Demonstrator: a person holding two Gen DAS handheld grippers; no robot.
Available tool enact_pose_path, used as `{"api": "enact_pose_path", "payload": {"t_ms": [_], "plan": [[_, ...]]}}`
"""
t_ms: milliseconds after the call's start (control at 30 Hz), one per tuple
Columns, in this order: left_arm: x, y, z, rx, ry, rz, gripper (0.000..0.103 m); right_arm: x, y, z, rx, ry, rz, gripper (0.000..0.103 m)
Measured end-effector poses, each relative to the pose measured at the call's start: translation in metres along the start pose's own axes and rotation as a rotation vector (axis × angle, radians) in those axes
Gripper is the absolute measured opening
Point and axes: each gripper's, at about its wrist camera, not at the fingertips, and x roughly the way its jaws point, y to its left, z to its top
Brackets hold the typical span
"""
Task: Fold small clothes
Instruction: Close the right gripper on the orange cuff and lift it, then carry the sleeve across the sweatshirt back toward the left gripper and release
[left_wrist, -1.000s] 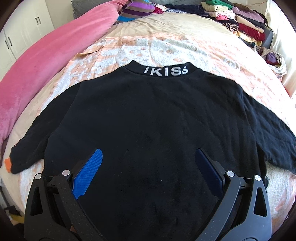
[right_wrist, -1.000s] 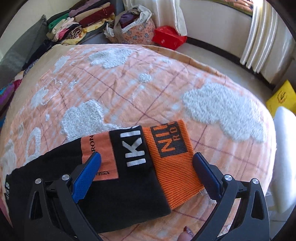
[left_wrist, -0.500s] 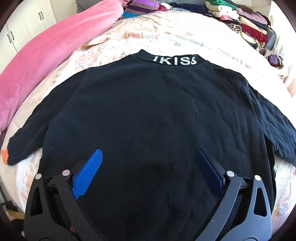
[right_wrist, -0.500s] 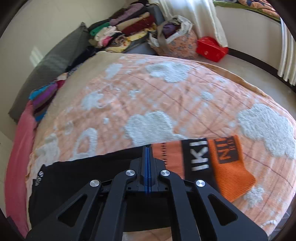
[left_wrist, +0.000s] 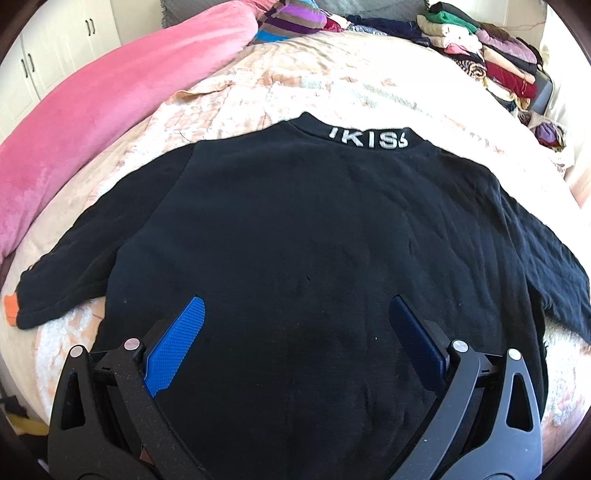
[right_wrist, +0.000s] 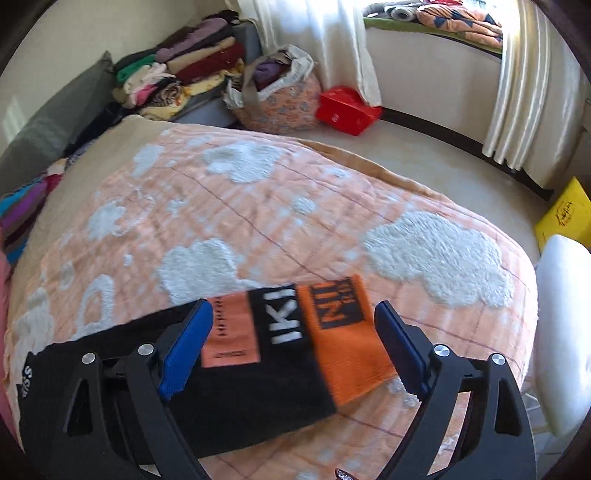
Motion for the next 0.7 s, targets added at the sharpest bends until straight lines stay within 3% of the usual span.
{"api": "enact_pose_path", "payload": {"t_ms": [67, 133, 200, 467, 700], "plan": [[0.003, -0.001, -0.002, 0.003, 0.004, 0.006, 0.094, 0.022, -0.013, -0.009, 0.071, 0.101, 0.033, 0.088], [0.008, -0.002, -0.005, 0.013, 0.015, 0.031, 0.094, 0.024, -0.014, -0.014, 0.060, 0.100, 0.029, 0.076], [0.011, -0.002, -0.008, 0.018, 0.027, 0.035, 0.094, 0.015, -0.009, -0.012, 0.047, 0.090, 0.117, 0.018], [0.002, 0.001, -0.009, 0.011, 0.017, 0.011, 0.094, -0.058, 0.053, -0.004, -0.104, -0.063, 0.441, 0.019], [-0.014, 0.016, 0.000, -0.022, -0.014, -0.005, 0.094, -0.125, 0.146, -0.031, -0.286, -0.009, 0.736, 0.018]]}}
